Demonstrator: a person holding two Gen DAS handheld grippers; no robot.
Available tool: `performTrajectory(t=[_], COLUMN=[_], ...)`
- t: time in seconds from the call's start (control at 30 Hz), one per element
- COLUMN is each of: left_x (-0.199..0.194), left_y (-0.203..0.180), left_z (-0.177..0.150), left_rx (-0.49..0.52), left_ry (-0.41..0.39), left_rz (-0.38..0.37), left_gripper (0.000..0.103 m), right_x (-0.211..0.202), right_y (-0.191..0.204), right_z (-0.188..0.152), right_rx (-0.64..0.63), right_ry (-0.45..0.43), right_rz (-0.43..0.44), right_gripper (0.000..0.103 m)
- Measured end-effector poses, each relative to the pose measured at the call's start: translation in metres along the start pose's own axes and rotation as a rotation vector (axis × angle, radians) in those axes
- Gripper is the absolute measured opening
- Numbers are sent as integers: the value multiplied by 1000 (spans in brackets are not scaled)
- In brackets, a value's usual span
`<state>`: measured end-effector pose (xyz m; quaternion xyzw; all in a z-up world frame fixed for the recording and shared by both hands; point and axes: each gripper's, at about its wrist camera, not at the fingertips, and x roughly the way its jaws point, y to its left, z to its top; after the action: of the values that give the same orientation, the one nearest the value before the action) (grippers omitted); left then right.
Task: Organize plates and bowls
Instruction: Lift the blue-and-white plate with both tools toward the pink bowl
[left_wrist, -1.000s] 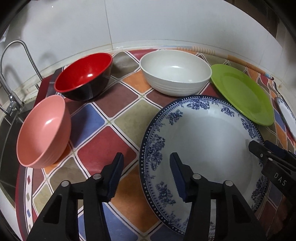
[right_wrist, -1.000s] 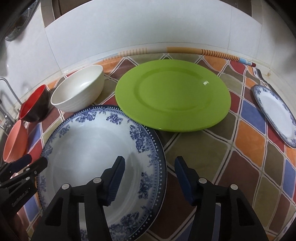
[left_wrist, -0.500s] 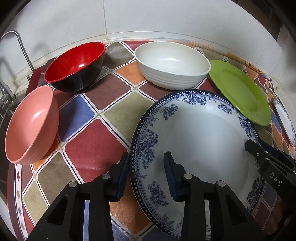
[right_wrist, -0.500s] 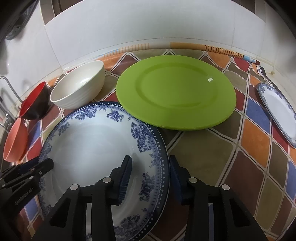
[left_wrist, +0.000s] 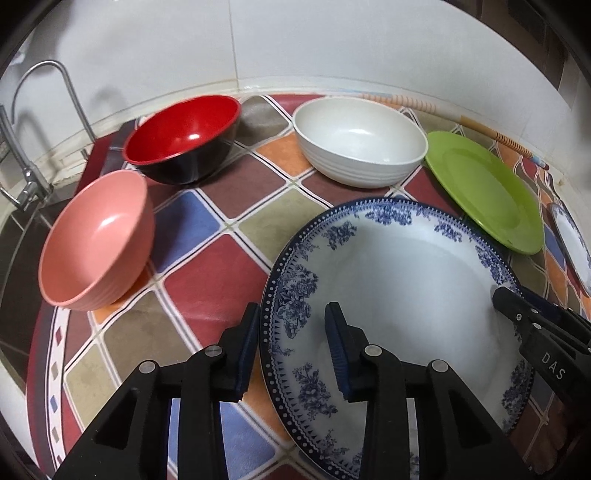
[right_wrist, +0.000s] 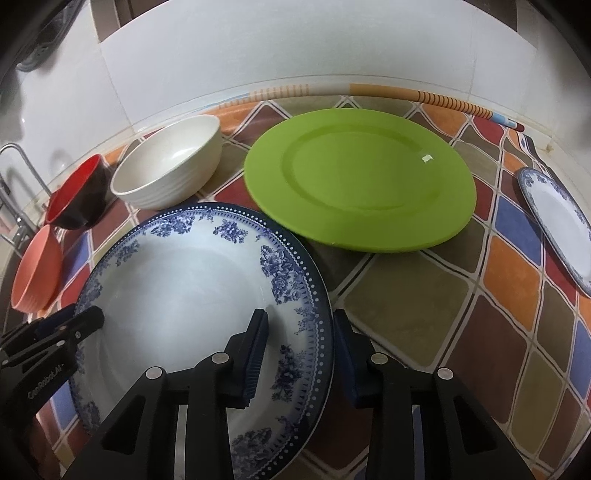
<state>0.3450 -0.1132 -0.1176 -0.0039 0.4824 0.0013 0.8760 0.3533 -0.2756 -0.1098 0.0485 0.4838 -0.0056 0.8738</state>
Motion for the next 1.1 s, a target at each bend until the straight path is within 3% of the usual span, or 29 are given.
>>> performTrajectory(t=[0.57, 1.1], left_x=[-60, -81], left_y=[49, 121], left_z=[-43, -82], left_rx=[-117, -160], left_ry=[-87, -55], left_rz=[36, 61], left_gripper=[35, 35], right_x=[-51, -73], right_y=[38, 109], right_z=[-18, -57], right_rx=[-112, -187], right_ry=[-99, -88], right_rz=[26, 68], right_gripper=[37, 36])
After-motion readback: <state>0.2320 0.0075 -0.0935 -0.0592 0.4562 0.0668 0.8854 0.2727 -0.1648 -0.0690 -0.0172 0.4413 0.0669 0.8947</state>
